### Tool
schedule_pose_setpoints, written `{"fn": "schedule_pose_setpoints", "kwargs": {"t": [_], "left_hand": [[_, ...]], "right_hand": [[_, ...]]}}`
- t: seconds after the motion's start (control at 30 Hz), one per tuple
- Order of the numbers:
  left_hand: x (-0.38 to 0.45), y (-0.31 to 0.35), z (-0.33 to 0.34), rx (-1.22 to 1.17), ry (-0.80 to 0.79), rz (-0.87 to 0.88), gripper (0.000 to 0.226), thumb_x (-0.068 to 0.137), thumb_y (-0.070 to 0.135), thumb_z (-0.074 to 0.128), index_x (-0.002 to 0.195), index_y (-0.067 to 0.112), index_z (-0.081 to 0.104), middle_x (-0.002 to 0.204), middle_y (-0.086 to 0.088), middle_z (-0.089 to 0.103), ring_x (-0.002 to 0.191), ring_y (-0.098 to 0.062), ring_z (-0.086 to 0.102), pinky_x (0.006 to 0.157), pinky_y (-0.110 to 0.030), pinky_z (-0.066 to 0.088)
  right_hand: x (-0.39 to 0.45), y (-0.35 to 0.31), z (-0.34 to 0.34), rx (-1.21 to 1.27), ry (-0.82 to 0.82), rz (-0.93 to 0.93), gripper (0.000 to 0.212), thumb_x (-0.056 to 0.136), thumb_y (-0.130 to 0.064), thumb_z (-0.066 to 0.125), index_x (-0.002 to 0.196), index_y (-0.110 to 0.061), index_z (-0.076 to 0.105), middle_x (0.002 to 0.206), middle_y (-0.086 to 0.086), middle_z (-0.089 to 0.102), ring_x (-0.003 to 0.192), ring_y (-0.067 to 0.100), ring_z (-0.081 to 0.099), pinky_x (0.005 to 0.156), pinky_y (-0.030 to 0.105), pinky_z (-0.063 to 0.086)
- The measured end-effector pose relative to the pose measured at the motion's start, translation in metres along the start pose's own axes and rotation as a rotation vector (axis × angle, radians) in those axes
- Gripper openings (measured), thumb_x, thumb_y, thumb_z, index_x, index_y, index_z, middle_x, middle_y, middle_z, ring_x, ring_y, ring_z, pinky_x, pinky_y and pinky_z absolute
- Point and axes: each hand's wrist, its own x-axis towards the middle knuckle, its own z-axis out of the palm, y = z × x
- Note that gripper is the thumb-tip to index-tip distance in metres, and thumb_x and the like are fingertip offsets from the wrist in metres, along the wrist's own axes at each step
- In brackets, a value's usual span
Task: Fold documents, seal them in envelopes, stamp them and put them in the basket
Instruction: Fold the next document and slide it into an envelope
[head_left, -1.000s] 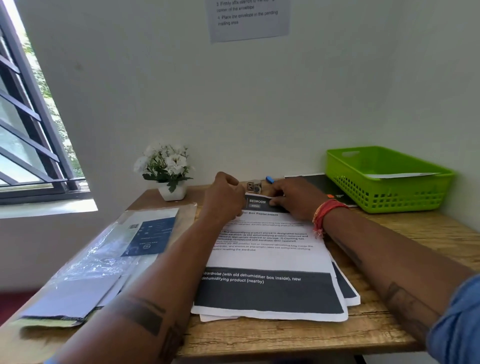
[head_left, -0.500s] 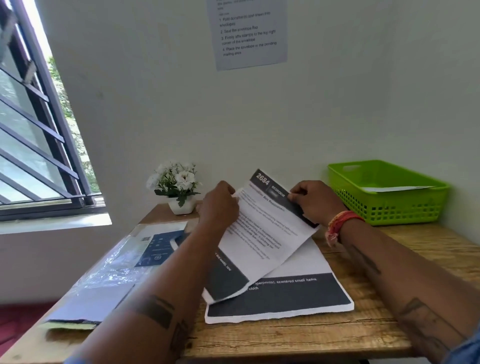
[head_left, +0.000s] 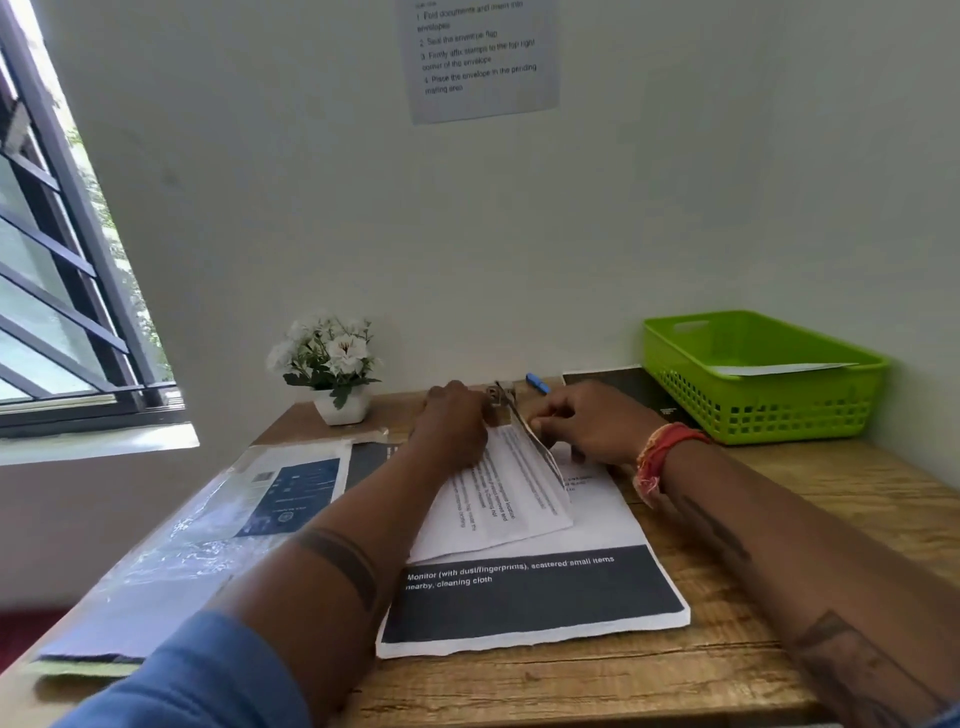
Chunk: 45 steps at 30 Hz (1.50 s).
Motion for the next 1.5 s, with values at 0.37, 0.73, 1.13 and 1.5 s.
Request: {"fn": "schedule_pose_setpoints", "kwargs": {"t": [0.37,0.73,1.13,1.5], "left_hand": [[-0.003,0.009,-0.002,-0.569,0.233,-0.312,0.033,0.101,0.012,0.038,0.123,0.003,0.06,0.128,-0.018,0.062,0.118,-0.036,0.056,0.09,-0.034,0.041],[-0.007,0.014,0.011,-0.089,-0.118,0.186,0.034,0.095,0.039,0.051,0.122,0.027,0.07,0.132,-0.003,0.064,0.123,-0.025,0.057,0.103,-0.045,0.046],[-0.026,0.026,0.007,-0.09,-0.334,0.199,0.036,0.109,0.024,0.034,0.138,0.01,0.048,0.145,-0.015,0.049,0.137,-0.032,0.042,0.108,-0.039,0.033],[-0.03,0.028,0.005,-0.1,-0.363,0.16,0.041,0.109,0.027,0.031,0.145,0.008,0.042,0.152,-0.016,0.042,0.143,-0.032,0.036,0.115,-0.041,0.03]], "right_hand": [[0.014,0.003,0.017,-0.339,-0.052,-0.072,0.012,0.089,-0.031,0.073,0.1,-0.029,0.074,0.088,-0.015,0.062,0.085,0.004,0.057,0.063,0.007,0.033],[0.01,0.007,0.019,-0.29,0.05,0.001,0.023,0.084,-0.042,0.075,0.087,-0.019,0.072,0.087,-0.003,0.067,0.08,0.014,0.058,0.061,0.019,0.039],[-0.004,-0.005,0.006,-0.31,-0.16,0.031,0.037,0.077,-0.043,0.082,0.104,-0.025,0.065,0.085,-0.014,0.056,0.074,0.001,0.052,0.06,0.018,0.035],[-0.025,-0.015,-0.013,-0.267,-0.54,0.069,0.056,0.075,-0.042,0.083,0.122,-0.032,0.054,0.093,-0.006,0.06,0.082,0.009,0.056,0.072,0.022,0.042]]}}
